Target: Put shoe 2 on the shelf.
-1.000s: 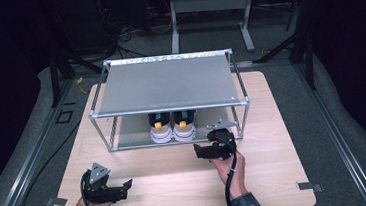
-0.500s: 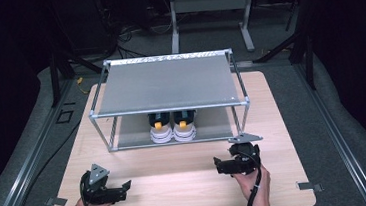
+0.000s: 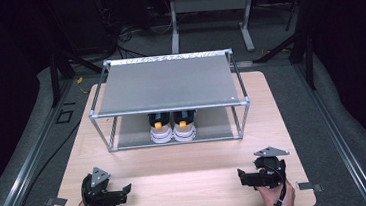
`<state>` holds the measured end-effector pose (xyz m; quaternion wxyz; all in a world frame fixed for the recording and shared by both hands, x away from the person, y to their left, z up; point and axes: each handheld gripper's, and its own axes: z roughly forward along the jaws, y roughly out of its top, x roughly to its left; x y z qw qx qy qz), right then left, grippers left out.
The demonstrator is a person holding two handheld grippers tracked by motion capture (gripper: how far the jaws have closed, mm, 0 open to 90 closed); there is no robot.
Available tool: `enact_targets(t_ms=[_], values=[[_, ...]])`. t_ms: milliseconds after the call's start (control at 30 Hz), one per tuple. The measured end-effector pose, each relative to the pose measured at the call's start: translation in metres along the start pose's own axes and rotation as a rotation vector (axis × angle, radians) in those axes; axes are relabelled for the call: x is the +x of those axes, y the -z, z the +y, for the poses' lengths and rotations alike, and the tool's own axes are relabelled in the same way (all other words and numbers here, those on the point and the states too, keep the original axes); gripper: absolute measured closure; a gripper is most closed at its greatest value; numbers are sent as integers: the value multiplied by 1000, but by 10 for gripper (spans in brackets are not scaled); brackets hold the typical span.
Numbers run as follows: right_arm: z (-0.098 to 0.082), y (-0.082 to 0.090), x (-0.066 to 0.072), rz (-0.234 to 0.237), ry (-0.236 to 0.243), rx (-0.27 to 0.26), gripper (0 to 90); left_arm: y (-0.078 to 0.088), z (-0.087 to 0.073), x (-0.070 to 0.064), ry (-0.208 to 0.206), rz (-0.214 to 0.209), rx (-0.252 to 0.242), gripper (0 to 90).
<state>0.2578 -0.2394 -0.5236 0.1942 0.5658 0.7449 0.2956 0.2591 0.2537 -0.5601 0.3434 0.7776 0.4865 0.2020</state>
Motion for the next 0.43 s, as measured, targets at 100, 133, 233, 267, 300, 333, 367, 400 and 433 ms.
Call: enact_targets(t_ms=[100, 133, 233, 267, 300, 333, 367, 400, 433], values=[[-10, -3, -7, -12, -5, 6, 20, -1, -1, -1, 0, 0, 5, 5], [-13, -3, -8, -41, -8, -3, 23, -2, -1, -2, -4, 4, 7, 4], [-20, -5, -14, -44, -19, -16, 12, -4, -2, -3, -6, 6, 12, 2], [-21, -5, -15, -44, -29, -18, 8, -4, -3, -3, -5, 7, 13, 2], [-23, -5, -16, -46, -32, -14, 0, -5, -3, -3, -3, 7, 11, 2], [-24, -5, -17, -46, -34, -15, 0, -5, -4, -3, -3, 5, 13, 2], [-25, -5, -18, -46, -32, -11, 0, -5, -4, -4, 0, 4, 14, 2], [-25, -5, -18, -35, -36, -8, 0, -6, -5, -3, -2, 4, 15, 2], [-26, -6, -18, -46, -35, -12, 0, -6, -6, -4, -1, 4, 18, 2]])
